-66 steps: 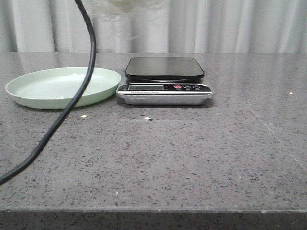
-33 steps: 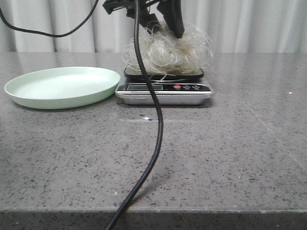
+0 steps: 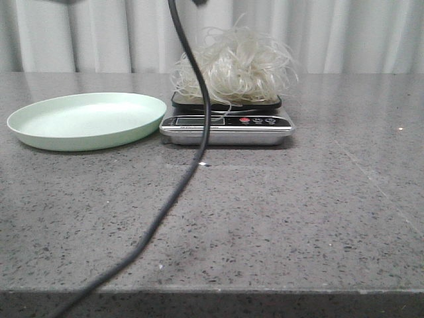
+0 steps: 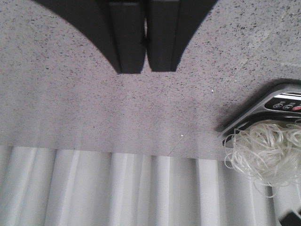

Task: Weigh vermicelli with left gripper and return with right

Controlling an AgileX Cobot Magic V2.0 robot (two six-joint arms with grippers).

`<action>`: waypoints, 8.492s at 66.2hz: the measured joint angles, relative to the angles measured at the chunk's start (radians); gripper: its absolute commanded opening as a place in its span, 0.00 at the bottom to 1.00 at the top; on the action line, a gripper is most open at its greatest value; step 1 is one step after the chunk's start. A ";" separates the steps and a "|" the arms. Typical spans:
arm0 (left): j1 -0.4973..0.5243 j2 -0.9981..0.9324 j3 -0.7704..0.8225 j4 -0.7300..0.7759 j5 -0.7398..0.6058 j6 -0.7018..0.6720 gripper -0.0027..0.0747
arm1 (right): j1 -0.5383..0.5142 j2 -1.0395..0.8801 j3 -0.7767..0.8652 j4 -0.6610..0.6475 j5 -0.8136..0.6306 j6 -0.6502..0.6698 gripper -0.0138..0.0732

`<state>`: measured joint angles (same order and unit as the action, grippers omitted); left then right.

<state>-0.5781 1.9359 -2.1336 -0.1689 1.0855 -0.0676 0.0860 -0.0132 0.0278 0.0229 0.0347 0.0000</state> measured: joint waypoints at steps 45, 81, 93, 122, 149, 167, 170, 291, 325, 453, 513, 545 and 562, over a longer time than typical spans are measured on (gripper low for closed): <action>0.000 -0.719 0.738 0.126 -0.327 0.044 0.71 | 0.000 0.000 0.000 0.000 0.000 0.000 0.36; 0.000 -1.446 1.551 0.147 -0.756 0.044 0.71 | 0.000 0.000 0.000 0.000 0.000 0.000 0.36; 0.000 -1.613 1.685 0.169 -0.768 0.044 0.58 | 0.000 0.000 0.000 0.000 0.000 0.000 0.36; 0.000 -1.699 1.762 0.169 -0.774 0.044 0.21 | 0.000 0.000 0.000 0.000 0.000 0.000 0.36; 0.000 -1.699 1.762 0.169 -0.785 0.044 0.21 | 0.000 0.000 -0.016 0.019 -0.158 0.000 0.36; 0.000 -1.699 1.764 0.169 -0.787 0.044 0.21 | 0.000 0.168 -0.355 0.027 -0.001 0.000 0.36; 0.000 -1.699 1.764 0.169 -0.787 0.044 0.21 | 0.000 0.222 -0.409 0.029 0.060 0.000 0.36; 0.000 -1.699 1.764 0.158 -0.805 0.044 0.21 | 0.332 1.902 -1.777 0.218 0.899 0.000 0.85; 0.000 -1.699 1.767 0.158 -0.805 0.044 0.21 | 0.334 2.072 -2.124 0.193 1.203 0.000 0.35; 0.000 -1.699 1.767 0.158 -0.809 0.044 0.21 | 0.301 1.409 -1.553 0.194 0.904 -0.030 0.75; 0.000 -1.699 1.771 0.158 -0.810 0.044 0.21 | 0.292 0.009 -0.351 0.136 0.314 -0.052 0.42; 0.000 -1.699 1.771 0.158 -0.810 0.044 0.21 | 0.292 0.001 -0.338 0.123 0.320 -0.053 0.35; 0.001 -1.699 1.773 0.158 -0.813 0.044 0.21 | 0.292 0.001 -0.338 0.123 0.320 -0.054 0.35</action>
<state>-0.5774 0.2369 -0.3606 -0.0106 0.2730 -0.0235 0.3782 -0.0125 -0.3101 0.1458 0.3550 -0.0544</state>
